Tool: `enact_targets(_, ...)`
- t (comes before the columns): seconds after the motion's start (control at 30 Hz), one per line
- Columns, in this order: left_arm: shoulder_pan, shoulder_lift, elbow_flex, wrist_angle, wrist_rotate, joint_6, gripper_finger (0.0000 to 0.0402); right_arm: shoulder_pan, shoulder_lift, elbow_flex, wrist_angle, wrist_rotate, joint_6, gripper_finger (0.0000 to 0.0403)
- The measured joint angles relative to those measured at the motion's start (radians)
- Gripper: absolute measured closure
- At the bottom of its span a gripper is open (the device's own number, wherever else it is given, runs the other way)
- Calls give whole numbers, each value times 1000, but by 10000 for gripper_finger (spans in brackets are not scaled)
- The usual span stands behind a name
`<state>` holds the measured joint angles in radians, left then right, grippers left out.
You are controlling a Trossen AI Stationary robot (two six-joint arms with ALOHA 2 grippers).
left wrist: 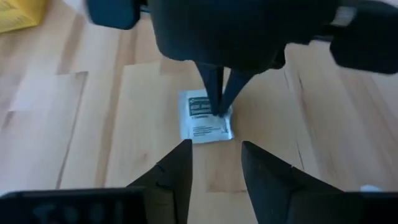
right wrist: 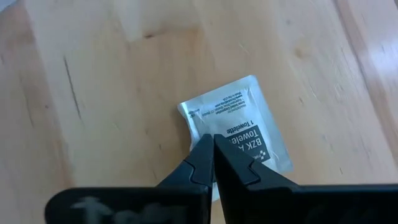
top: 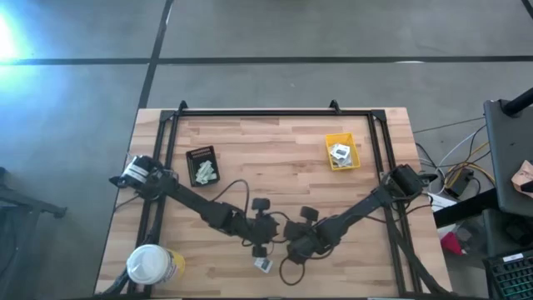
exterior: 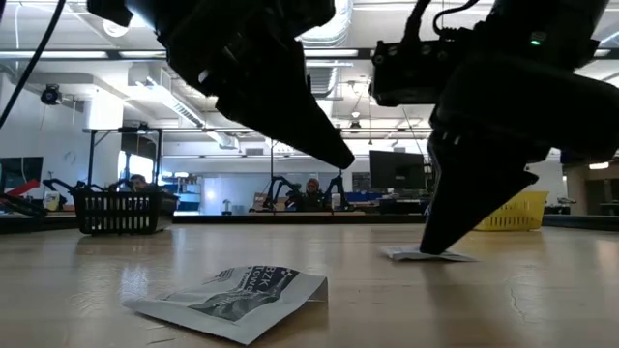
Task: Pick & Place First Aid Supplies
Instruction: Put the black pad into the yellow bin
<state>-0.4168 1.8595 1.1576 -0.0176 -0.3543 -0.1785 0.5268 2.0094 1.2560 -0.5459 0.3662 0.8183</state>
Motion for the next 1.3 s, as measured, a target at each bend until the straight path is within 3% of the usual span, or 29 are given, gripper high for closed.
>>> enact_targets(0.13,25,0,-1,-3,59,54,289,-1,2,21,1,-9,-53,394)
enact_targets(0.57,50,0,-1,-5,62,101,397,19,-123,30,-108,-1,-67,394)
enact_targets(0.93,50,0,-1,41,90,62,399,71,-183,25,-303,1,-69,394)
enact_targets(1.3,51,28,-1,149,102,49,401,85,-211,-68,-320,-1,-63,394)
